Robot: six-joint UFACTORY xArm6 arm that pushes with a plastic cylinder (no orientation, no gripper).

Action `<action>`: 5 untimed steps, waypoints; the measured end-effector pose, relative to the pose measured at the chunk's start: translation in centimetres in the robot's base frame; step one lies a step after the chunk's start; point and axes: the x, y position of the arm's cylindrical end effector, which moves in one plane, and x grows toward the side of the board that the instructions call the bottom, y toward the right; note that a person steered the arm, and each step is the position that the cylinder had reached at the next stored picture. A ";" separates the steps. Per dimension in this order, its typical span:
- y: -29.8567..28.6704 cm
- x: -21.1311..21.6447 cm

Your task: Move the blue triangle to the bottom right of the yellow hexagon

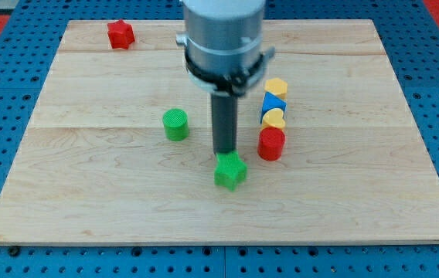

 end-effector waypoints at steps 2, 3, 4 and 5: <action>1.1 0.7; 3.5 0.7; 2.9 -2.7; 3.0 -6.9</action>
